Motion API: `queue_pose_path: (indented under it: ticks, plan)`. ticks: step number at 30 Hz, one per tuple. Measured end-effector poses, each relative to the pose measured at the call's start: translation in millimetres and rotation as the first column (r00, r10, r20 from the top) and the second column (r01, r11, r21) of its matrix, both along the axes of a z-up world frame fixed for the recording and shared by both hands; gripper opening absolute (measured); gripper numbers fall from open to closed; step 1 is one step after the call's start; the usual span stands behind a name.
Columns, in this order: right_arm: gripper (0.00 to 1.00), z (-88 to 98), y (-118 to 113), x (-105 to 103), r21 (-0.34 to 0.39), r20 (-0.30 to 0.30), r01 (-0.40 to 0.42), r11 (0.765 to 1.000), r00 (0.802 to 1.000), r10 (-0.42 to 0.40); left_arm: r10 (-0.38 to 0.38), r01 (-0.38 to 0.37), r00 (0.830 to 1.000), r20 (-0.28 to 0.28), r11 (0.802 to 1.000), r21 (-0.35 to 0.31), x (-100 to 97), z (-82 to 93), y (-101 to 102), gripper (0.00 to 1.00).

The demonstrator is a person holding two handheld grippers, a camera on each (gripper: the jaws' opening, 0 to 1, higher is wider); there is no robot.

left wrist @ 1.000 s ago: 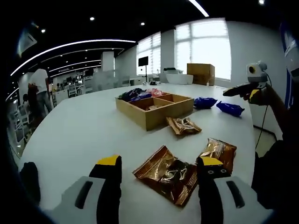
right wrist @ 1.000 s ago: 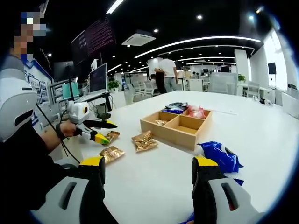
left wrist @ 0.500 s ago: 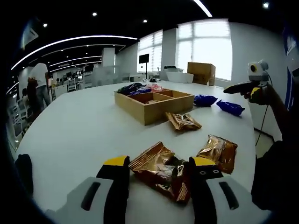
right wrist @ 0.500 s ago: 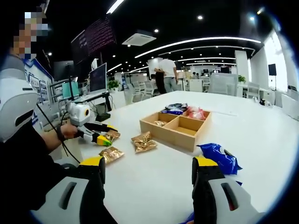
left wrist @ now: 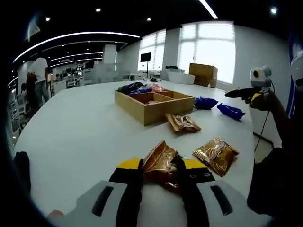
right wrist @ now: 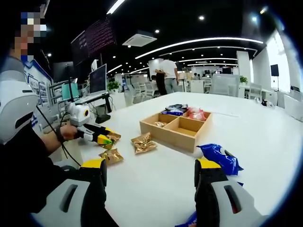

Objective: Pick up the scattered marshmallows, QQ candies, Oreo cookies, and mixed nuts on the table and sort them into separate containers

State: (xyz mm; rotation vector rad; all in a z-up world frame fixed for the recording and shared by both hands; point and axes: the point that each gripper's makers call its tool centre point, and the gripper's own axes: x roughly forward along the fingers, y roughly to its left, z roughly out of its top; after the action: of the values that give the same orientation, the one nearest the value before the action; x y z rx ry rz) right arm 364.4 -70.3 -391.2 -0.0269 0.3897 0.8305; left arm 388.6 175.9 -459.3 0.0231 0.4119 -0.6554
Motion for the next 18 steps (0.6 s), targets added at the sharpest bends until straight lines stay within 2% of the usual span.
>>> queue_pose_path:
  ticks: [3,5,8,12,18]
  plan:
    - [0.71,-0.6,0.0,-0.2,0.001,-0.001,0.001,1.0,1.0,-0.001,0.003,-0.003,1.0,-0.006,1.0,0.004,-0.9,0.4,-0.3,0.32]
    - [0.71,-0.4,0.4,-0.6,0.001,-0.001,-0.001,1.0,1.0,0.001,-0.019,0.019,1.0,-0.003,1.0,-0.019,-4.6,5.4,-4.2,0.21]
    - [0.71,0.1,0.1,-1.1,0.002,0.001,-0.001,1.0,1.0,0.001,-0.002,0.002,1.0,-0.01,1.0,-0.003,-3.5,4.5,-3.7,0.2]
    - [0.71,-0.4,-1.1,-1.2,0.003,0.001,0.003,1.0,1.0,-0.003,0.02,-0.021,0.999,-0.036,0.999,-0.027,-2.3,5.1,-2.5,0.16]
    - [0.7,-3.9,-3.5,-0.7,-0.022,0.001,0.005,1.0,1.0,-0.005,0.042,-0.043,0.999,-0.031,0.998,-0.036,-0.7,9.1,-1.9,0.12]
